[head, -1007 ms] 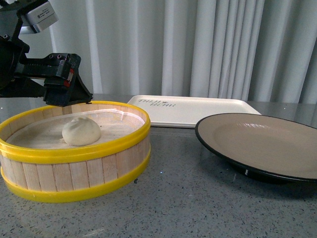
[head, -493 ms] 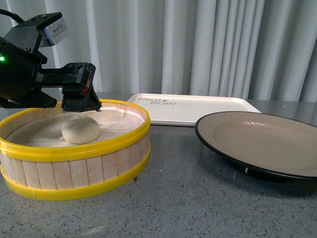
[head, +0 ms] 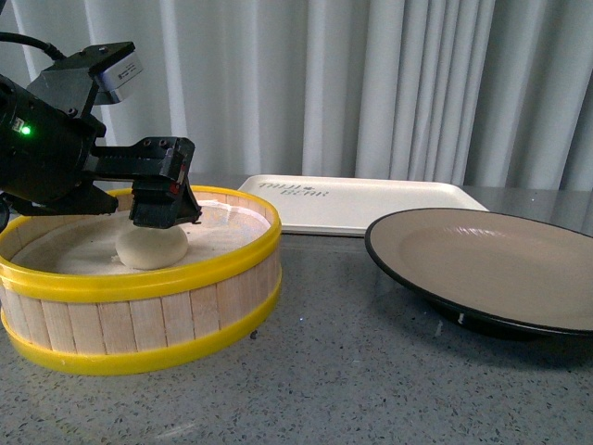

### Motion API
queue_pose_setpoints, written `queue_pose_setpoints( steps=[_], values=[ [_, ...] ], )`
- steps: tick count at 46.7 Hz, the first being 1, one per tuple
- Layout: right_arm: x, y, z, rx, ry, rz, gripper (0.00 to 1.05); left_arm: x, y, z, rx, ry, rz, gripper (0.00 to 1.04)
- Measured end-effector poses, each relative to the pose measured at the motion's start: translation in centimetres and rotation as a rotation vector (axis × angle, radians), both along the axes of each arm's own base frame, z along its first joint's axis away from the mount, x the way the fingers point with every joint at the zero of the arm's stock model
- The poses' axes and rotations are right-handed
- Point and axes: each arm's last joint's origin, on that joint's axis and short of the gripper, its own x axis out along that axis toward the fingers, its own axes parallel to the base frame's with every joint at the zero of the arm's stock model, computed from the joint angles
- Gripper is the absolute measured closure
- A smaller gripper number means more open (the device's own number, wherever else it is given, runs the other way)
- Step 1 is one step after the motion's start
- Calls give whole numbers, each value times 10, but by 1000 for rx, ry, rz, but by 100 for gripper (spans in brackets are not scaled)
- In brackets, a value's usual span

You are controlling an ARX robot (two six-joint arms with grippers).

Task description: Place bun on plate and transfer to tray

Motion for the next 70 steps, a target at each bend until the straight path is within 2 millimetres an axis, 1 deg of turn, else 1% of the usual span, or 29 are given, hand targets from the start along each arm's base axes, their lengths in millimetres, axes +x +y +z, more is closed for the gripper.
queue_pose_setpoints(
  steps=[7, 17, 25, 26, 27, 30, 34, 35, 37, 38, 41, 42, 43, 45, 48, 52, 56, 60, 61, 62, 66, 69, 70],
  values=[
    [0, 0, 0, 0, 0, 0, 8, 1, -1, -3, 14, 5, 12, 7],
    [0, 0, 0, 0, 0, 0, 8, 3, -5, -13, 32, 28, 14, 7],
    [0, 0, 0, 0, 0, 0, 8, 4, -8, -15, 35, 34, 9, 7],
    [0, 0, 0, 0, 0, 0, 8, 4, -8, -15, 37, 34, 12, 9],
    [0, 0, 0, 0, 0, 0, 8, 4, -8, -15, 37, 32, 15, 15],
    [0, 0, 0, 0, 0, 0, 8, 4, -9, -15, 34, 23, 14, 23],
    [0, 0, 0, 0, 0, 0, 8, 5, -9, -15, 29, 12, 8, 38],
    [0, 0, 0, 0, 0, 0, 8, 5, -9, -15, 28, 12, 7, 39],
    [0, 0, 0, 0, 0, 0, 8, 5, -10, -14, 14, 8, -1, 46],
    [0, 0, 0, 0, 0, 0, 8, 5, -10, -14, 9, 7, -6, 48],
    [0, 0, 0, 0, 0, 0, 8, 5, -12, -13, -15, -6, -20, 61],
    [0, 0, 0, 0, 0, 0, 8, 4, -13, -12, -17, -15, -23, 64],
    [0, 0, 0, 0, 0, 0, 8, 3, -14, -11, -25, -34, -34, 69],
    [0, 0, 0, 0, 0, 0, 8, 2, -16, -8, -36, -59, -49, 75],
    [0, 0, 0, 0, 0, 0, 8, -2, -20, 1, -63, -104, -86, 88],
    [0, 0, 0, 0, 0, 0, 8, -8, -29, 14, -90, -158, -137, 100],
    [0, 0, 0, 0, 0, 0, 8, -11, -42, 20, -112, -204, -192, 100],
    [0, 0, 0, 0, 0, 0, 8, -16, -62, 25, -143, -250, -286, 100],
    [0, 0, 0, 0, 0, 0, 8, -17, -65, 25, -145, -255, -298, 100],
    [0, 0, 0, 0, 0, 0, 8, -19, -73, 26, -153, -268, -331, 100],
    [0, 0, 0, 0, 0, 0, 8, -22, -96, 27, -177, -289, -415, 100],
    [0, 0, 0, 0, 0, 0, 8, -23, -110, 27, -185, -292, -454, 100],
    [0, 0, 0, 0, 0, 0, 8, -22, -119, 26, -189, -289, -478, 100]
  ],
)
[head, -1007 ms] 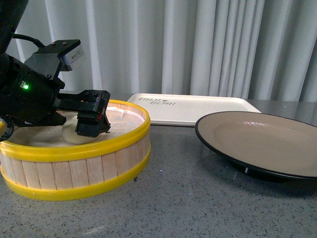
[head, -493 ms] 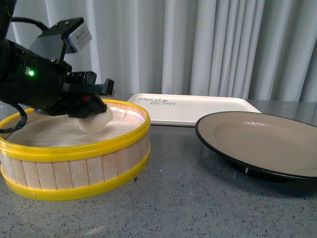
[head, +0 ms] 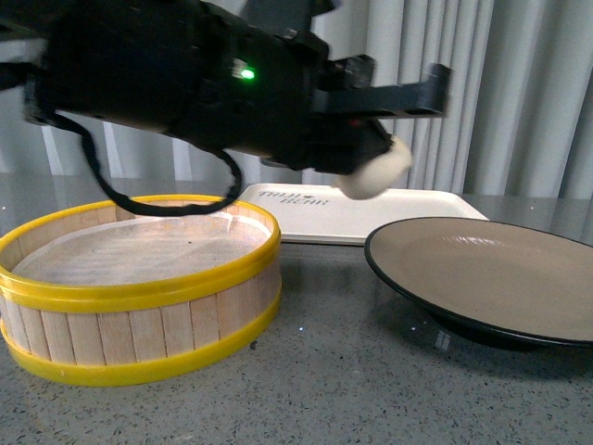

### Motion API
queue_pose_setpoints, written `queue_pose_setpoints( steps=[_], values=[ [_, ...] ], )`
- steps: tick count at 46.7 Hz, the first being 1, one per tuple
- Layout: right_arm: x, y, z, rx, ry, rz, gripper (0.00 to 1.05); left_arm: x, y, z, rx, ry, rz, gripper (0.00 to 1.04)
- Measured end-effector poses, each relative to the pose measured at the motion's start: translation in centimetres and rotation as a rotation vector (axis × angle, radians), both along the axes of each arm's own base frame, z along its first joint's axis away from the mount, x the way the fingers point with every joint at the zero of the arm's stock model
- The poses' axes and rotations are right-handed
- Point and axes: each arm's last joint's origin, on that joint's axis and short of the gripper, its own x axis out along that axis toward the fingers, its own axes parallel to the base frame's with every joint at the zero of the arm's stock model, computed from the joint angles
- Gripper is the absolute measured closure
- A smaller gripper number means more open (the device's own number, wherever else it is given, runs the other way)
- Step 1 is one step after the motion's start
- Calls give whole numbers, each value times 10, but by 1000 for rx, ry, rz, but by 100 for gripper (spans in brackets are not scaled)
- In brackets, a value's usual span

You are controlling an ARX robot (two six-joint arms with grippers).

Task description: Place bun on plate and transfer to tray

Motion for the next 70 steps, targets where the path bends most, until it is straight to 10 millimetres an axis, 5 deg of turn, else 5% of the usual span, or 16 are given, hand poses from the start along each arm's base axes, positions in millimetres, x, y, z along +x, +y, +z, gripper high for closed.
queue_pose_setpoints(
  steps=[18, 41, 47, 56, 61, 70],
  values=[
    [0, 0, 0, 0, 0, 0, 8, 10, -81, -18, 43, 43, -191, 100],
    [0, 0, 0, 0, 0, 0, 8, 27, -107, -41, 150, 33, -178, 100],
    [0, 0, 0, 0, 0, 0, 8, 30, -108, -46, 181, 31, -171, 86],
    [0, 0, 0, 0, 0, 0, 8, 35, -108, -47, 195, 32, -156, 50],
    [0, 0, 0, 0, 0, 0, 8, 39, -103, -37, 151, 31, -139, 29],
    [0, 0, 0, 0, 0, 0, 8, 43, -86, -17, 85, 26, -97, 7]
  ],
)
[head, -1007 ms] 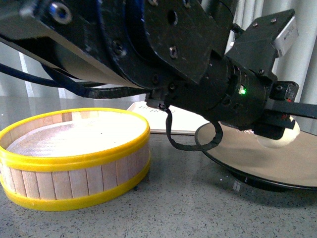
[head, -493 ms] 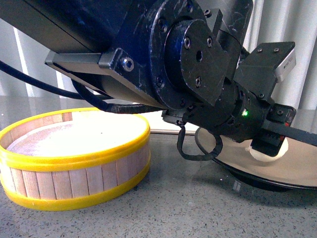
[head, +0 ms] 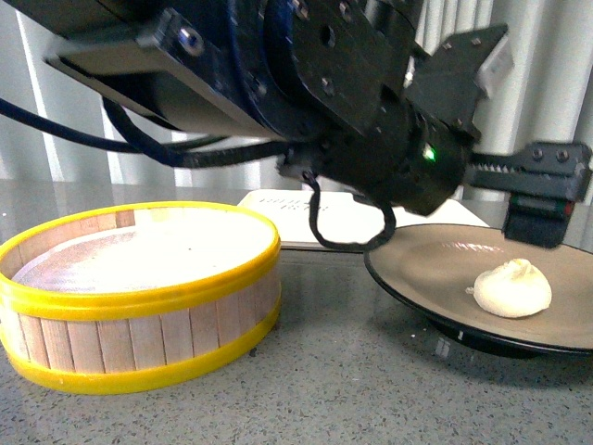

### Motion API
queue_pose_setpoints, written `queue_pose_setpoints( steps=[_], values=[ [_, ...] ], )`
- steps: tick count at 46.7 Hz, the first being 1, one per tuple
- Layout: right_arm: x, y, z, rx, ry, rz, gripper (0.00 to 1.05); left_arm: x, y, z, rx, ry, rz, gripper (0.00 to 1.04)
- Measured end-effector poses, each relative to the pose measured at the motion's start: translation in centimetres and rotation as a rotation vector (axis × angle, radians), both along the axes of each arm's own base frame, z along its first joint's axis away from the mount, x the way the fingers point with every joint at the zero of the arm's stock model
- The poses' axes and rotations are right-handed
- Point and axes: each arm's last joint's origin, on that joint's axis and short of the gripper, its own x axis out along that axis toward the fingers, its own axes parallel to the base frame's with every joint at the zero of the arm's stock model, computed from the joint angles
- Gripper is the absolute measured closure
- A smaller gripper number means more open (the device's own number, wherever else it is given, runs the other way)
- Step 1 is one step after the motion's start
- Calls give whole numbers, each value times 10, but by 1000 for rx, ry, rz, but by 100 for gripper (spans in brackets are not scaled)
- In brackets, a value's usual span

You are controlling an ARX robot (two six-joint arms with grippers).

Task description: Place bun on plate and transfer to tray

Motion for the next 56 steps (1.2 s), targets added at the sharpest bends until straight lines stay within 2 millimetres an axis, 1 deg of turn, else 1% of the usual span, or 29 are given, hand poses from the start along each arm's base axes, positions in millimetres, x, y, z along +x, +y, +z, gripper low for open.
queue_pose_setpoints(
  steps=[2, 4, 7, 9, 11, 14, 19, 20, 21, 22, 24, 26, 27, 28, 29, 32, 33, 34, 35, 39, 40, 41, 44, 50, 56],
  values=[
    [0, 0, 0, 0, 0, 0, 8, 1, 6, 7, -21, -9, 17, 5],
    [0, 0, 0, 0, 0, 0, 8, 4, 16, 17, -51, -18, 65, 7],
    [0, 0, 0, 0, 0, 0, 8, 9, 35, 32, -72, -9, 212, 7],
    [0, 0, 0, 0, 0, 0, 8, 11, 44, 38, -80, 1, 277, 7],
    [0, 0, 0, 0, 0, 0, 8, 14, 51, 40, -91, 6, 305, 7],
    [0, 0, 0, 0, 0, 0, 8, 16, 54, 39, -95, 15, 320, 7],
    [0, 0, 0, 0, 0, 0, 8, 15, 51, 38, -99, 23, 311, 7],
    [0, 0, 0, 0, 0, -1, 8, 14, 49, 38, -96, 1, 343, 8],
    [0, 0, 0, 0, 0, 0, 8, 12, 49, 39, -104, -42, 412, 11],
    [0, 0, 0, 0, 0, 0, 8, 9, 54, 37, -123, -105, 531, 17],
    [0, 0, 0, 0, 0, 3, 8, -2, 66, 30, -151, -176, 697, 26],
    [0, 0, 0, 0, 0, 0, 8, -13, 82, 22, -162, -208, 792, 33],
    [0, 0, 0, 0, 0, -2, 8, -20, 94, 19, -172, -222, 824, 37],
    [0, 0, 0, 0, 0, -2, 8, -25, 101, 16, -176, -229, 837, 40],
    [0, 0, 0, 0, 0, -2, 8, -33, 116, 12, -184, -240, 857, 45],
    [0, 0, 0, 0, 0, 0, 8, -54, 145, 1, -191, -254, 888, 58],
    [0, 0, 0, 0, 0, 1, 8, -62, 156, -6, -189, -254, 897, 63],
    [0, 0, 0, 0, 0, 1, 8, -68, 163, -11, -184, -252, 903, 67],
    [0, 0, 0, 0, 0, 1, 8, -77, 174, -19, -176, -248, 915, 73],
    [0, 0, 0, 0, 0, 0, 8, -101, 192, -43, -152, -221, 897, 91],
    [0, 0, 0, 0, 0, 0, 8, -104, 194, -46, -149, -218, 894, 94],
    [0, 0, 0, 0, 0, 0, 8, -111, 198, -51, -147, -212, 878, 99],
    [0, 0, 0, 0, 0, 0, 8, -127, 209, -61, -142, -211, 876, 101],
    [0, 0, 0, 0, 0, 1, 8, -150, 229, -73, -141, -215, 902, 101],
    [0, 0, 0, 0, 0, 0, 8, -169, 239, -85, -140, -209, 887, 101]
  ],
)
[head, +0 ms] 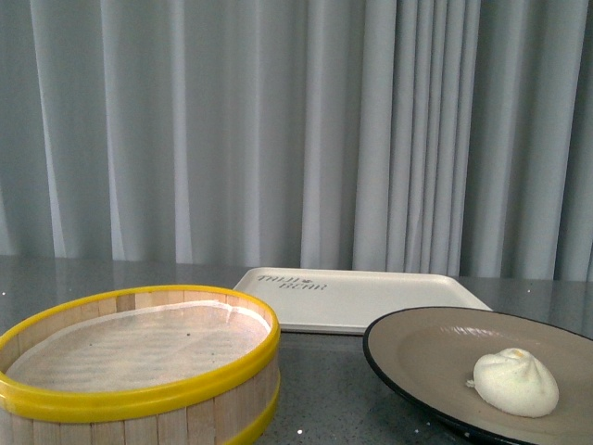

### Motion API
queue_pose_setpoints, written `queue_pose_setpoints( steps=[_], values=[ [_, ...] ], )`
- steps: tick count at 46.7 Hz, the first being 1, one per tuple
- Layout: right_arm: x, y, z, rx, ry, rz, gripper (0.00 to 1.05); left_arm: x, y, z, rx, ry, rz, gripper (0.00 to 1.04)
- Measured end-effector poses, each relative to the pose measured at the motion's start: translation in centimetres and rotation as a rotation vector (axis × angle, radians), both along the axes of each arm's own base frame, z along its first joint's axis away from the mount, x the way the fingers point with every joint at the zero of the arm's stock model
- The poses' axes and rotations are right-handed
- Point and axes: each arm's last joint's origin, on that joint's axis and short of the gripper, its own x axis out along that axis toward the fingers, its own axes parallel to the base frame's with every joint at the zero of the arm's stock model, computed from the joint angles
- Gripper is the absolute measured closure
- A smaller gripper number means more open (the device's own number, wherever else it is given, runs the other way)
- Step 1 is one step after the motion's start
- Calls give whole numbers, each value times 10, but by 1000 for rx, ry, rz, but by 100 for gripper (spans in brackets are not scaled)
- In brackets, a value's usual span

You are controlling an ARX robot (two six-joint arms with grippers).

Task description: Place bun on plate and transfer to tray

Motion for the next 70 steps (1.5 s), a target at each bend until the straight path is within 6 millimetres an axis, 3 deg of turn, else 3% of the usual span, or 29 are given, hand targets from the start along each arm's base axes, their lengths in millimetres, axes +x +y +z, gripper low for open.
queue_pose_setpoints(
  steps=[12, 27, 70],
  values=[
    [0, 0, 0, 0, 0, 0, 8, -33, 16, -15, -1, -3, 6, 101],
    [0, 0, 0, 0, 0, 0, 8, -60, 29, -27, -2, -15, 10, 101],
    [0, 0, 0, 0, 0, 0, 8, -93, 29, -22, -2, -41, 8, 101]
  ],
)
